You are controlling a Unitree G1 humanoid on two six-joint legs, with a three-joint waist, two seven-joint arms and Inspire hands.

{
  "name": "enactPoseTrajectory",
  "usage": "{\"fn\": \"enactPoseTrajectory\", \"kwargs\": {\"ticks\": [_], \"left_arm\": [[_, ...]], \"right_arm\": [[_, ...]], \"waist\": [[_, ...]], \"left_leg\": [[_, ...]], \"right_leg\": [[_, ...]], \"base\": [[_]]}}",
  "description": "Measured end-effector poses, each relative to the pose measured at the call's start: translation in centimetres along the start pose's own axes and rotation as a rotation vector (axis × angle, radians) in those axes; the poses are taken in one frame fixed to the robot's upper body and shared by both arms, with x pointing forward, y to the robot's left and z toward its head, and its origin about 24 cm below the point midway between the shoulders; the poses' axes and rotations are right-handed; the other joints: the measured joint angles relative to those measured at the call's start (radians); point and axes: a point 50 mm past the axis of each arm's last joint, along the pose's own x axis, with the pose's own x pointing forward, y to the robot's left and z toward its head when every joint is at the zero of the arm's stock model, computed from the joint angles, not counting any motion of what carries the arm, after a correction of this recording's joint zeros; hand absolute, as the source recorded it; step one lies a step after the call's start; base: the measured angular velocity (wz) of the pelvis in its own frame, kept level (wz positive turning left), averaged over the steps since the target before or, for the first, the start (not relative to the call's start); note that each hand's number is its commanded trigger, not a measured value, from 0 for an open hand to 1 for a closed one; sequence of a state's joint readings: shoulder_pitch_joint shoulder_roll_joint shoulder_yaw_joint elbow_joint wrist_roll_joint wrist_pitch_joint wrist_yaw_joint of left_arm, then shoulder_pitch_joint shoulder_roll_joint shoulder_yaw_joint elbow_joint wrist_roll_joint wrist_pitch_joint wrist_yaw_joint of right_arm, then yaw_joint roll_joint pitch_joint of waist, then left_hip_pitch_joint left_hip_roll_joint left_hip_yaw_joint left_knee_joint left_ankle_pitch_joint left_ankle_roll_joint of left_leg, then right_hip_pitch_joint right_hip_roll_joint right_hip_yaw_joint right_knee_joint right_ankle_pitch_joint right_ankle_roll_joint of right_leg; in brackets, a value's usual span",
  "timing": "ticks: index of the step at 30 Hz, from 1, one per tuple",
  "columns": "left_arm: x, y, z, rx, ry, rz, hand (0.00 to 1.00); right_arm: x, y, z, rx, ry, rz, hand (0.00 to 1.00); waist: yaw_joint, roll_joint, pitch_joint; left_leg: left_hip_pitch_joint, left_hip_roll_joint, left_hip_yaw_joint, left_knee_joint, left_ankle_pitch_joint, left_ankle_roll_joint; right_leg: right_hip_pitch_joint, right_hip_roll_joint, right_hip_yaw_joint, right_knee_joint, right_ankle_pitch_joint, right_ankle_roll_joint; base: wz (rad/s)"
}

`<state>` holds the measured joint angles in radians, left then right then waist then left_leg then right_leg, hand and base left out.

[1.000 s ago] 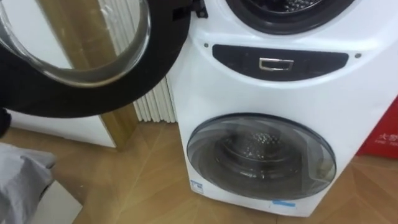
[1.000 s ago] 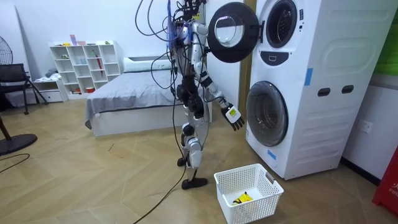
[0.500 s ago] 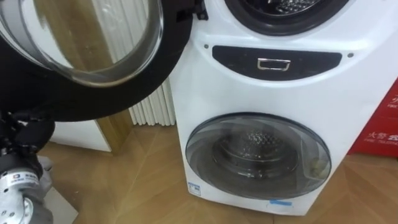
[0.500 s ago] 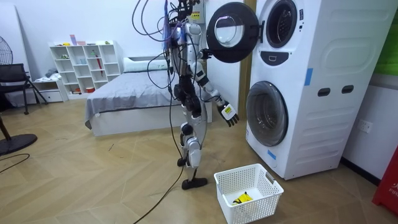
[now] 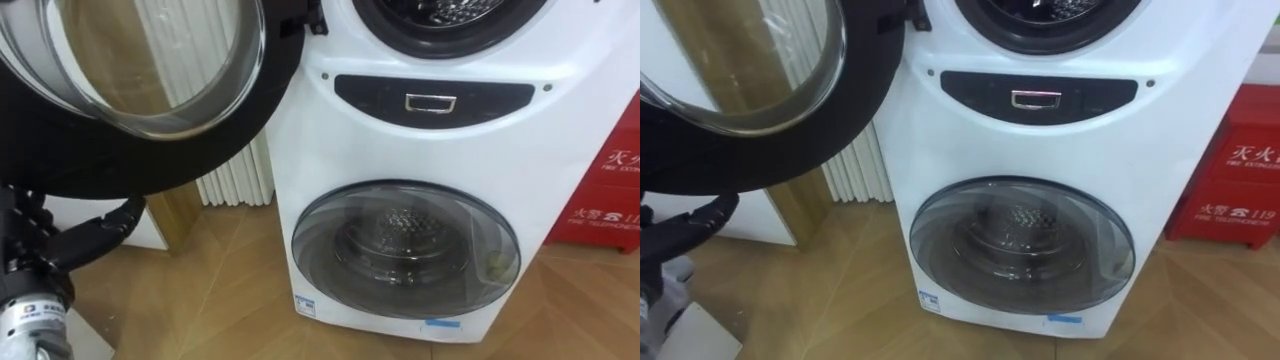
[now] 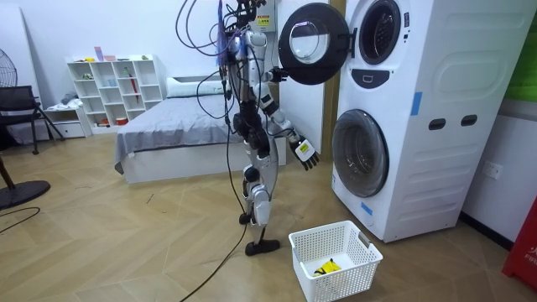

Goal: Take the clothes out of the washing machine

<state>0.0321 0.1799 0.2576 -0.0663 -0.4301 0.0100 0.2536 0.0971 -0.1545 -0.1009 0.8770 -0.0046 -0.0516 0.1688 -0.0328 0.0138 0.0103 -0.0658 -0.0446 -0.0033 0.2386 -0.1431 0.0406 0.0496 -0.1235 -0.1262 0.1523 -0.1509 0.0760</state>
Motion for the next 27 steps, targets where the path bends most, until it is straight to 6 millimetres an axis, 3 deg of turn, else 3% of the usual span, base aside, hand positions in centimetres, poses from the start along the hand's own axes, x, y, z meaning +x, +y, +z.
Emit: {"fn": "enactPoseTrajectory", "kwargs": {"ticks": [6,15,22,27], "left_arm": [[-1.1,0.0,-0.2,-0.017,-0.003,-0.015,0.00],[-2.9,0.0,-0.8,-0.013,0.025,-0.072,0.00],[-4.4,-0.1,-1.8,-0.017,0.042,-0.141,0.00],[-4.9,-1.3,-2.3,-0.032,0.047,-0.189,0.00]], "right_arm": [[0.0,0.0,0.1,0.007,-0.005,-0.009,0.00],[0.1,0.8,0.4,-0.030,-0.017,0.013,0.00],[0.3,1.8,0.0,-0.033,-0.004,0.053,0.00],[0.4,2.3,-0.2,-0.021,0.004,0.069,0.00]], "waist": [[0.000,0.001,-0.0014],[0.010,0.004,-0.0162],[0.013,-0.002,-0.0136],[0.022,-0.009,-0.0112]], "left_leg": [[-0.002,0.000,0.000,-0.001,0.000,0.000],[-0.005,0.000,-0.009,0.005,0.000,0.000],[0.003,0.000,-0.011,0.019,0.000,0.000],[-0.011,-0.001,-0.015,0.020,0.004,0.002]], "right_leg": [[-0.001,0.000,-0.001,-0.001,0.000,0.000],[0.003,0.001,-0.012,0.008,0.003,-0.001],[0.016,0.001,-0.015,0.013,0.002,0.000],[0.010,0.002,-0.018,0.000,0.001,0.013]], "base": [[0.01],[0.03],[0.00],[0.02]]}}
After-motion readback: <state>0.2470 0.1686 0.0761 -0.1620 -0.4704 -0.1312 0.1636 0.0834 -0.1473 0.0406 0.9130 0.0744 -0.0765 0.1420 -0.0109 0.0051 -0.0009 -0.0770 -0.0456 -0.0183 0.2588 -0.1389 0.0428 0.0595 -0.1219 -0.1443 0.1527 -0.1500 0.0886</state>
